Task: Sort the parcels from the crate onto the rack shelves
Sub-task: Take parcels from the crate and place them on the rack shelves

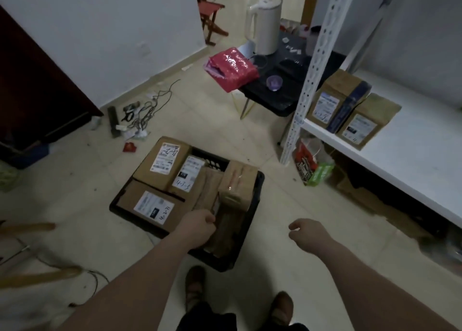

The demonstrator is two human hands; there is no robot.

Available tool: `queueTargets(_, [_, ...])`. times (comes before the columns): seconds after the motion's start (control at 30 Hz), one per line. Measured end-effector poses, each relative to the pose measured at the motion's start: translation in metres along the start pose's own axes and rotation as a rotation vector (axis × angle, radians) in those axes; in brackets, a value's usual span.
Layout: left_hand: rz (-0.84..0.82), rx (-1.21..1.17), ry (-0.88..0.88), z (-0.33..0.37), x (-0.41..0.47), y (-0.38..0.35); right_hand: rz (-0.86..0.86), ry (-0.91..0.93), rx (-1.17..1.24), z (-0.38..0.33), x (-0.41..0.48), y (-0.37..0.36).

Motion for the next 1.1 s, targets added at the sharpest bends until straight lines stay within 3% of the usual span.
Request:
queueTargets(0.43, [-0.162,0.223,-0.073,-0.080,0.103,0.085,0.171,-0.216,0.275,-0.178,0.063,-0.026])
queueTargets(0.57, [-0.200,0.433,-0.198,-0.084,0.124,0.076,0.234,-0.413,0.274,-0.188,0.088,-0.037])
queueTargets(0.7, [-0.246,0.595,-0.310,-0.088,0.133,0.064,0.257,-0.496,0.371,-0.190,0.111,-0.044])
queueTargets(0.93, [-0.273,0.649,-0.333,-0.095,0.144,0.062,0.181,-0.576,0.356,-0.200,0.145,-0.053])
queueTargets(1.1, [-0.315,0.696,-0.286,-0.093,0.145,0.062,0.261,-0.564,0.364,-0.178,0.144,-0.061])
Point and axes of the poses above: each hand's wrist, its own x-axis towards the middle knuckle, its own y-axis out of the back of the hand, z = x × y, the point moved 3 cm from there along x, towards the middle knuckle, and after that the axes turned 11 degrees about -x, right-handed, at the moved point
